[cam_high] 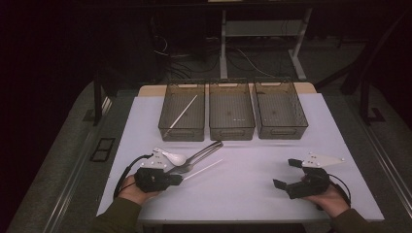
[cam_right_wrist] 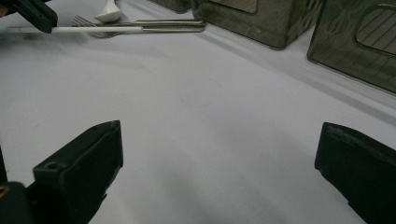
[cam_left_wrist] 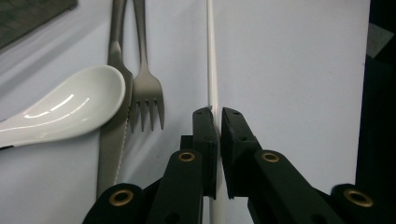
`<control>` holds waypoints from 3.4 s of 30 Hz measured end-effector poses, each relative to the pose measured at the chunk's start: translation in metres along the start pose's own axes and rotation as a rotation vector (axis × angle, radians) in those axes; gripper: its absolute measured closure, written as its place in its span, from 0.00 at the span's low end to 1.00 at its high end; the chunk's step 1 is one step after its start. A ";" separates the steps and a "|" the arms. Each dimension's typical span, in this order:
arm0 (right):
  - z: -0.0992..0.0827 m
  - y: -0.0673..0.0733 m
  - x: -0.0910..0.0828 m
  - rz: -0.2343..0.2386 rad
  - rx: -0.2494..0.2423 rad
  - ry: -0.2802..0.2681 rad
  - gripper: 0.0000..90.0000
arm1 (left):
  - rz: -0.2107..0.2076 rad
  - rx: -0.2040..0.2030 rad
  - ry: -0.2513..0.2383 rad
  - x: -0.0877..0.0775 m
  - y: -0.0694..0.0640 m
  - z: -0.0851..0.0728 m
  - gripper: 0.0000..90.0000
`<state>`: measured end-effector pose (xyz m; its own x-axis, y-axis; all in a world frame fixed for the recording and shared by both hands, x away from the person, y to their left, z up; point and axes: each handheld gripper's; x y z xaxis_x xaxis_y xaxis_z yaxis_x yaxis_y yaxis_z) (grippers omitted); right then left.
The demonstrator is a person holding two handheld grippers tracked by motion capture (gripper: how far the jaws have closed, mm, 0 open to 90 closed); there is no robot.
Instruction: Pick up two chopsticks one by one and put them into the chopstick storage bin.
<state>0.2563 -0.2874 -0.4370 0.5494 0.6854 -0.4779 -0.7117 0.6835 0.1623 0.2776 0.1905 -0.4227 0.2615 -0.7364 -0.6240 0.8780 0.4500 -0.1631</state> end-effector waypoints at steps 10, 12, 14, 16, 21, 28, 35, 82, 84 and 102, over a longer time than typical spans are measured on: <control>0.000 -0.001 0.003 -0.002 0.012 0.007 0.01 | 0.049 -0.059 -0.022 -0.005 0.000 0.008 0.93; 0.000 -0.001 0.003 -0.003 0.013 0.007 0.01 | 0.059 -0.058 -0.023 -0.005 0.000 0.009 0.93; 0.000 -0.001 0.002 -0.003 0.019 0.005 0.01 | 0.065 -0.059 -0.013 -0.005 0.001 0.010 0.93; 0.000 -0.002 0.003 -0.002 0.019 0.005 0.01 | 0.071 -0.062 -0.015 -0.005 0.001 0.012 0.93; 0.000 -0.002 0.002 -0.004 0.017 0.000 0.01 | 0.081 -0.066 -0.028 -0.005 0.002 0.018 0.93; 0.000 -0.002 0.002 -0.002 0.014 0.003 0.01 | 0.111 -0.073 -0.060 -0.010 0.006 0.029 0.93; 0.000 -0.002 0.002 -0.003 0.015 0.002 0.01 | 0.138 -0.075 -0.087 -0.013 0.013 0.038 0.93; 0.000 -0.002 -0.002 -0.009 0.032 -0.020 0.01 | 0.375 -0.218 -0.136 0.001 0.133 0.131 0.93; 0.000 -0.003 -0.002 -0.008 0.031 -0.021 0.01 | 0.374 -0.226 -0.144 0.005 0.138 0.131 0.93; 0.001 -0.002 -0.002 0.004 0.030 -0.020 0.01 | 0.426 -0.251 -0.048 0.037 0.164 0.131 0.93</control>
<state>0.2572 -0.2902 -0.4358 0.5553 0.6931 -0.4596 -0.7005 0.6877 0.1905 0.4838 0.1708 -0.3728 0.5995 -0.4806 -0.6401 0.5674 0.8192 -0.0837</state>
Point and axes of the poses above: each handheld gripper's, and its own axes: x roughly forward along the jaws, z roughly out of its top, y roughly to its left, and after that the axes turned 4 degrees about -y, right-handed
